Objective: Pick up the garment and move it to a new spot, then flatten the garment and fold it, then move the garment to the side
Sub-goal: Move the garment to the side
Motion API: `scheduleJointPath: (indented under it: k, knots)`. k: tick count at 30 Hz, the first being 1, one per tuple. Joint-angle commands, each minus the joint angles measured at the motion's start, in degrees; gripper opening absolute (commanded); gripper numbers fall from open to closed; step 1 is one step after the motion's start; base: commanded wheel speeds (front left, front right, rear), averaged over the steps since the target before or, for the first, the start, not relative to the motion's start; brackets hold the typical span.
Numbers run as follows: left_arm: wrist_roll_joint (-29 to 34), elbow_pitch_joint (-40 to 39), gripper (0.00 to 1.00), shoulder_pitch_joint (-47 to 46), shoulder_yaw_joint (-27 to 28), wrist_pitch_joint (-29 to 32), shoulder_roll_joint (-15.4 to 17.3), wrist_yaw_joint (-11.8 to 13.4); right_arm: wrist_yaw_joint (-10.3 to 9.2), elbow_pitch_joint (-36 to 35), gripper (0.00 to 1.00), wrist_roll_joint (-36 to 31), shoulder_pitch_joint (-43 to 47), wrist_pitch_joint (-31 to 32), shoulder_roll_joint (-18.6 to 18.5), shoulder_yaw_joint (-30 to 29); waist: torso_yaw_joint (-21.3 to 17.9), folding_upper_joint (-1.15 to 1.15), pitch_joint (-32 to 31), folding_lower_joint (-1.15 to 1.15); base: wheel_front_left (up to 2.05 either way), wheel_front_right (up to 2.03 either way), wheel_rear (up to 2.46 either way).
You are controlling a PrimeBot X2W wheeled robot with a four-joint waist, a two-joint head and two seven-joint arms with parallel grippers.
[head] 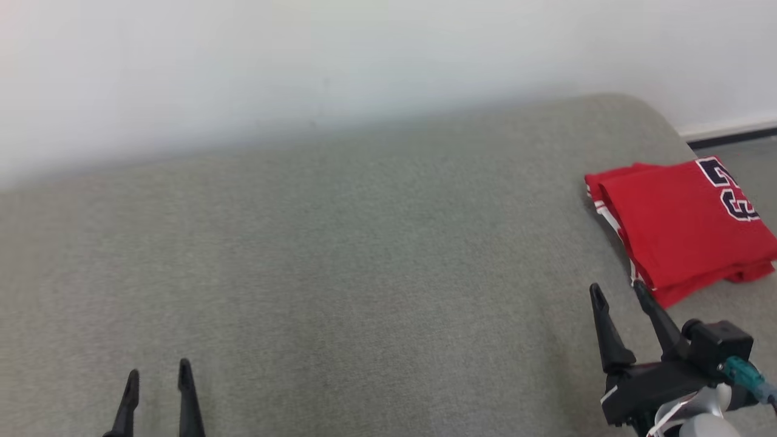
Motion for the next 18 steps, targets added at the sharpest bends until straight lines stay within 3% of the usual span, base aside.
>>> scheduleJointPath:
  k: [1,8,18]
  knots:
    - [0.07,0.55,1.0,1.07,0.84,-0.11,-0.15,0.26,-0.02,-0.39,1.0,-0.54,1.15,-0.33,0.26,0.03,2.61,0.0,-2.81,0.01,0.0,0.0,0.0]
    - [1.16,2.85,1.0,1.97,2.32,-0.11,-0.27,1.27,-0.02,-0.3,1.0,-3.13,2.95,-1.15,0.49,-1.05,4.6,0.0,-3.93,0.01,0.0,0.0,0.0]
    - [0.77,4.98,1.0,2.59,3.89,-0.11,-0.29,0.18,-0.02,1.76,1.0,-6.23,3.89,-3.48,2.39,-4.11,7.62,0.0,-5.17,0.01,0.0,0.0,0.0]
